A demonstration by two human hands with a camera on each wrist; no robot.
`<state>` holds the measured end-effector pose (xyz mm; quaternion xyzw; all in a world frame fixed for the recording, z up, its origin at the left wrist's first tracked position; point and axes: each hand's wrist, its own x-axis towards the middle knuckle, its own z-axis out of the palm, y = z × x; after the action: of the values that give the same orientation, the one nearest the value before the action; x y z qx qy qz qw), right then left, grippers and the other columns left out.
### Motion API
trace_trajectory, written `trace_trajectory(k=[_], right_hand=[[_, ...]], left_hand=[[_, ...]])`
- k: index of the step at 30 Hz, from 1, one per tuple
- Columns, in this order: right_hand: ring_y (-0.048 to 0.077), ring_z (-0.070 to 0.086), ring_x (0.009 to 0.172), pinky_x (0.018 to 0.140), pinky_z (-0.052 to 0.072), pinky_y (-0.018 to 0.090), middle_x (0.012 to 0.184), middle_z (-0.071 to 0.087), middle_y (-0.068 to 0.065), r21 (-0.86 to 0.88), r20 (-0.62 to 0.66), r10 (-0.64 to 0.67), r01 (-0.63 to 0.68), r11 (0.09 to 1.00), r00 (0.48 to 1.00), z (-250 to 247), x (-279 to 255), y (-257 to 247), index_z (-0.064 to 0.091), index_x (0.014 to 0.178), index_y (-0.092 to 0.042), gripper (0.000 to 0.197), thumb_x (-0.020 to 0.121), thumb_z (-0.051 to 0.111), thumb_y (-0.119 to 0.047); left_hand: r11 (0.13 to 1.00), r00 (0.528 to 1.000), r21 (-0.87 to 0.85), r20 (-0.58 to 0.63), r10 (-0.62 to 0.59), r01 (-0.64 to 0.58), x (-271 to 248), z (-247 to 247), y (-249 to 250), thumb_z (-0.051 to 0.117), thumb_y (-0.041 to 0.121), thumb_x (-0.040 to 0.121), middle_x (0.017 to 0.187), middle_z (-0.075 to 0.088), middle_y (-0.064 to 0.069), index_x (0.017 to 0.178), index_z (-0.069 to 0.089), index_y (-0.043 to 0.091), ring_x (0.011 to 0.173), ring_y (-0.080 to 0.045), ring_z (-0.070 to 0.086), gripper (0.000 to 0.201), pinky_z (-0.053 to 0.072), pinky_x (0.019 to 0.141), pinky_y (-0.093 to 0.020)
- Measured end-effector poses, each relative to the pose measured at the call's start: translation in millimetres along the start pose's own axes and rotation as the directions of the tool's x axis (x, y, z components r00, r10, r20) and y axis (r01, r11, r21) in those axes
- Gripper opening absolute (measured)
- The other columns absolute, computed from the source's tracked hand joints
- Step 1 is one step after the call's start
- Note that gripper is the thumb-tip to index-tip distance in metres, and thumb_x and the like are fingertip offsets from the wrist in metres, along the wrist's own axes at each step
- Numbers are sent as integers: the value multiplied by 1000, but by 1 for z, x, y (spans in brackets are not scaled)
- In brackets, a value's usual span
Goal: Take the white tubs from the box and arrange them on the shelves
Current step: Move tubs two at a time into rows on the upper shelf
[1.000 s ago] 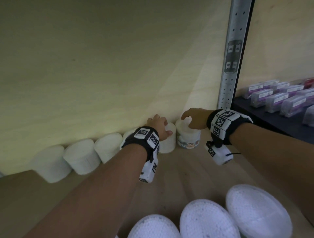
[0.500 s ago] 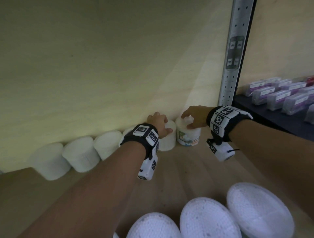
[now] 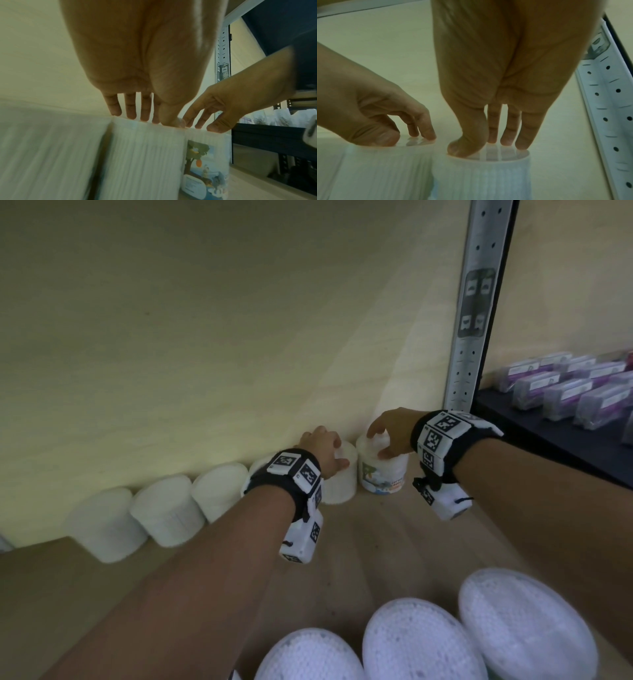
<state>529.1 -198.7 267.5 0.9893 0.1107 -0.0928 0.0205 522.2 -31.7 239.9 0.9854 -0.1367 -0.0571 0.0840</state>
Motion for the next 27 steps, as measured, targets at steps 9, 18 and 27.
trace_trajectory(k=[9,18,27], right_hand=[[25,46,130,105,39,33,143,45,6,18,-10,-4,4,1000,1000,2,3,1,45,141,-18,55,90,63,-31],[25,44,131,107,37,34,144,43,5,53,-26,1,0,999,1000,6,3,5,46,140,-19,54,90,63,-32],[26,49,126,104,41,35,140,48,6,47,-42,-10,12,999,999,8,9,6,50,137,-18,56,86,67,-32]], left_hand=[[992,983,-16,135,127,-126,6,-16,-7,56,-1,85,143,43,-9,130,51,20,129,-28,45,50,43,103,-37],[996,989,-87,-149,9,-22,5,-15,2,61,25,88,129,52,-13,120,57,6,115,-29,54,37,44,93,-33],[996,996,77,-74,-41,47,10,-3,7,59,41,89,133,50,-15,128,53,3,118,-31,53,55,47,97,-37]])
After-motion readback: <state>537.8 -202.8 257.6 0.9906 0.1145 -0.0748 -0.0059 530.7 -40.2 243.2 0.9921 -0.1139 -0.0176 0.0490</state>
